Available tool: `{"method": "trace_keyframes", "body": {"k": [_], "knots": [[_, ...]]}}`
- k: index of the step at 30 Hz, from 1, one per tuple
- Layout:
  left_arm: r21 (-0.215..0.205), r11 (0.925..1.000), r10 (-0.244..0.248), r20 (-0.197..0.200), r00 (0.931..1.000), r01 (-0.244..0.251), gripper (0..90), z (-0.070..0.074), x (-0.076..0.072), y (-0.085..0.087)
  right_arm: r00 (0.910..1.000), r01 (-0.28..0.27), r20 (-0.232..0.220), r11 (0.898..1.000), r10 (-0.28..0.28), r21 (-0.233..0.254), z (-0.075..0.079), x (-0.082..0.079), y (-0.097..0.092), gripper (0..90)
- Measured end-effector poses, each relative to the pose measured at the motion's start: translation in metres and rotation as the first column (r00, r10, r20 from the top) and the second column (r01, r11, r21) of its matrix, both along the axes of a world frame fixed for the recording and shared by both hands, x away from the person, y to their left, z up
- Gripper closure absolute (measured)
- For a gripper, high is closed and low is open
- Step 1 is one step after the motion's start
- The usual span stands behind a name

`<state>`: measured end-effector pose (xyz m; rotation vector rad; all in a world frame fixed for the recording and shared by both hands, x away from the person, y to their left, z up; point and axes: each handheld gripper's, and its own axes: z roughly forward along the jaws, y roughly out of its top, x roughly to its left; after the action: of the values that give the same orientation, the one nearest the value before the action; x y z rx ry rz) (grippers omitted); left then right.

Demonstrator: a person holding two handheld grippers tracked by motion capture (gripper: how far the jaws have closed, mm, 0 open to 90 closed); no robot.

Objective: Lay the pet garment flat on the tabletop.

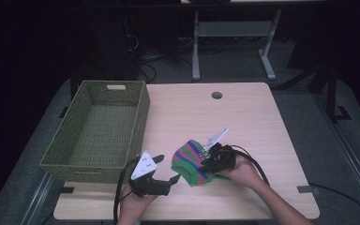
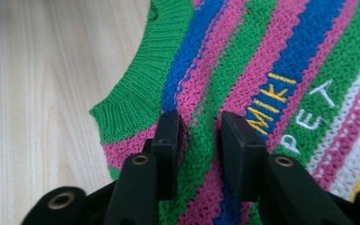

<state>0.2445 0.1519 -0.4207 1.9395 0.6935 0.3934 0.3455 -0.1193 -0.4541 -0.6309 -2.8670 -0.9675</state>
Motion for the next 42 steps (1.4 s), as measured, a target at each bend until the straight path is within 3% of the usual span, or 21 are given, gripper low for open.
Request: {"method": "trace_keyframes", "body": {"k": [8,15,19,23,25,31,38,39,42], "knots": [[0.0,1.0,0.002,-0.003,1.0,-0.002,15.1,0.0,0.001,0.0,0.9994,-0.035,0.005,0.999,0.036,-0.005,0.003,-0.004,0.003,46.8],[-0.006,1.0,0.005,-0.003,1.0,-0.005,15.1,0.0,0.001,0.002,0.9976,-0.043,0.055,0.998,0.042,0.034,0.025,-0.011,-0.001,40.4],[-0.001,1.0,0.009,0.007,0.9999,-0.009,15.1,0.001,0.001,0.002,0.9969,-0.053,0.062,0.996,0.049,0.073,0.036,-0.018,-0.004,40.5],[-0.001,0.9999,0.013,0.007,0.9999,-0.013,15.1,0.0,0.001,0.002,0.9946,-0.08,0.07,0.995,0.076,0.056,0.037,-0.028,0.002,41.8],[-0.003,0.9999,0.011,0.003,0.9999,-0.011,15.1,0.0,0.001,0.002,0.9925,-0.1,0.076,0.994,0.096,0.05,0.033,-0.031,0.006,42.9],[-0.01,0.9999,0.011,-0.003,0.9999,-0.011,15.1,0.0,0.001,0.003,0.9886,-0.148,0.032,0.988,0.147,0.034,0.019,-0.035,0.019,45.6],[-0.007,1.0,0.001,0.002,1.0,-0.001,15.1,0.001,0.001,0.004,0.9876,-0.156,0.02,0.988,0.156,-0.004,0.007,-0.037,0.03,49.4],[-0.007,1.0,0.001,0.001,1.0,-0.001,15.1,0.001,0.001,0.004,0.9884,-0.152,0.001,0.988,0.152,-0.009,0.005,-0.038,0.031,50.7],[-0.009,1.0,0.003,-0.004,1.0,-0.003,15.1,0.0,0.002,0.004,0.9872,-0.154,0.035,0.988,0.155,-0.03,0.002,-0.04,0.033,55.0]]}}
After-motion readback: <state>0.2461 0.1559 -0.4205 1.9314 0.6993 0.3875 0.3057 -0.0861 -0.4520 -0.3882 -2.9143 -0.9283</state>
